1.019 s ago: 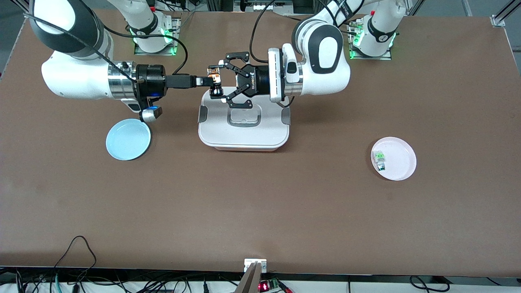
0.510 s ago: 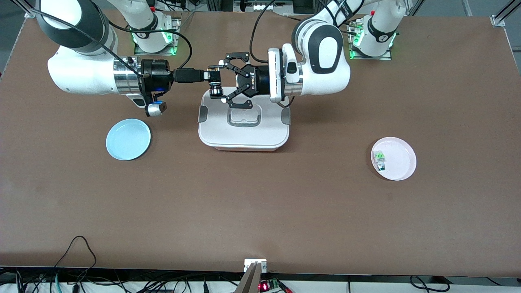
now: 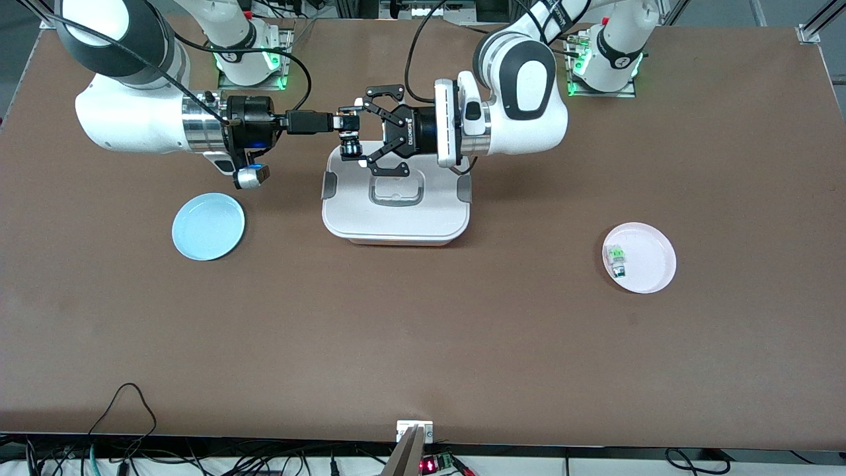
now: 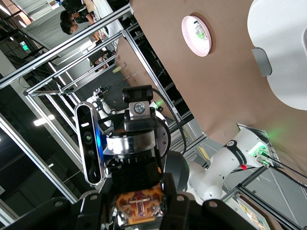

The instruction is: Transfer orange switch to right arm and place

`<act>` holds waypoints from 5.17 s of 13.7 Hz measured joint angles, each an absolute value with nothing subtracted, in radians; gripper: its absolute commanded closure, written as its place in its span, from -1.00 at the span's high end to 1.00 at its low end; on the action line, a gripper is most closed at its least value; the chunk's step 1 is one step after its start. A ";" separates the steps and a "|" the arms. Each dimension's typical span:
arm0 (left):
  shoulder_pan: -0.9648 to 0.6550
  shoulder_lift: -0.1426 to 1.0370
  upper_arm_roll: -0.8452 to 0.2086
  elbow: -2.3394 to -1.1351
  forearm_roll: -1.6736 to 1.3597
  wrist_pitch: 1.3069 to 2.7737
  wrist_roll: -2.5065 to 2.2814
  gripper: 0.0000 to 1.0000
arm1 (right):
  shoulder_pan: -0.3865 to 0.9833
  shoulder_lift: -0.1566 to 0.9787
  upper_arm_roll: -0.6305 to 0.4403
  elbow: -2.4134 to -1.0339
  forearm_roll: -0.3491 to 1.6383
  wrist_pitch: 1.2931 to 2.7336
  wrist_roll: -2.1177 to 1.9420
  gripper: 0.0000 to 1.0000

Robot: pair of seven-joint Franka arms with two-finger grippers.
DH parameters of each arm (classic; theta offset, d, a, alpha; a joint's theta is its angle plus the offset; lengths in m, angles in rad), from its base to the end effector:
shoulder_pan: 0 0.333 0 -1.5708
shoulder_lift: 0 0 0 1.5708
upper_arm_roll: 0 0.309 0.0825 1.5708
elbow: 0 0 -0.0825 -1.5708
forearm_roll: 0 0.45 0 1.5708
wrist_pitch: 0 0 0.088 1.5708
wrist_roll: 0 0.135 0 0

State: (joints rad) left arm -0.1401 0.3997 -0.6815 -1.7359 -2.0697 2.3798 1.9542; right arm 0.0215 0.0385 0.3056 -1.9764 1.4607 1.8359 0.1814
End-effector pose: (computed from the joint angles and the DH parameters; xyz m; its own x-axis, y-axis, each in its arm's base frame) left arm 0.5330 -0.5399 0.4086 0.4541 0.1609 0.8763 -0.8795 -0.0760 0.4697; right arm 0.5719 0.3049 0.4598 0.8378 -0.0007 -0.5459 -0.5308 -0.2345 -0.8144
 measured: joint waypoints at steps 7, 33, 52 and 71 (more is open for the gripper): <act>-0.099 0.361 -0.673 -1.720 -2.064 2.392 1.857 1.00 | 0.021 0.037 0.303 -1.973 1.457 1.837 0.181 -0.87; 0.352 0.146 -0.245 -1.577 -0.222 1.882 1.223 1.00 | -0.025 0.241 -0.038 -2.205 0.161 2.358 -1.355 -0.84; 0.206 0.003 -0.213 -1.506 0.025 1.505 0.274 1.00 | -0.014 0.262 -0.040 -1.947 0.161 2.096 -0.982 1.00; 0.250 -0.048 -0.206 -1.602 0.017 1.509 0.104 1.00 | 0.031 -0.052 0.043 -1.588 0.027 1.509 0.116 1.00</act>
